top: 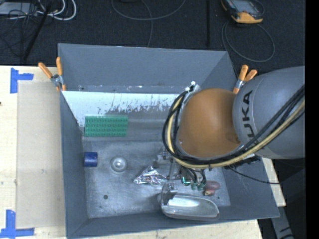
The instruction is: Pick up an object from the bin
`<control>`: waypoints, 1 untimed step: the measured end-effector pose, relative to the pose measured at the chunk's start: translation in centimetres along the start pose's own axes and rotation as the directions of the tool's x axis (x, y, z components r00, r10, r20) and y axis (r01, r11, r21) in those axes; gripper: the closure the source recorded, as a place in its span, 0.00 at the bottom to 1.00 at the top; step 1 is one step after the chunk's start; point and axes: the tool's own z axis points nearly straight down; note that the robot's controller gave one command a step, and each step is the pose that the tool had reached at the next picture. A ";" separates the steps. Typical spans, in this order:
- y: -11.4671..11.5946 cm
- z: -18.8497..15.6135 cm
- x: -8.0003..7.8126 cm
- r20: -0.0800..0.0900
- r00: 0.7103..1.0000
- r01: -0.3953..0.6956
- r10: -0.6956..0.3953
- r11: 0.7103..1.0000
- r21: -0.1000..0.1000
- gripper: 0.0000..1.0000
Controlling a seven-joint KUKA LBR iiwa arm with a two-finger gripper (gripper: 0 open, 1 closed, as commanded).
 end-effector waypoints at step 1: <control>-1.1 10.4 -7.0 0.012 0.935 0.355 -0.355 0.935 0.002 0.00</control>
Offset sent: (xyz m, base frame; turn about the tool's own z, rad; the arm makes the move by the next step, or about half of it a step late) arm 0.0684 -0.0114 -0.1047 -0.3634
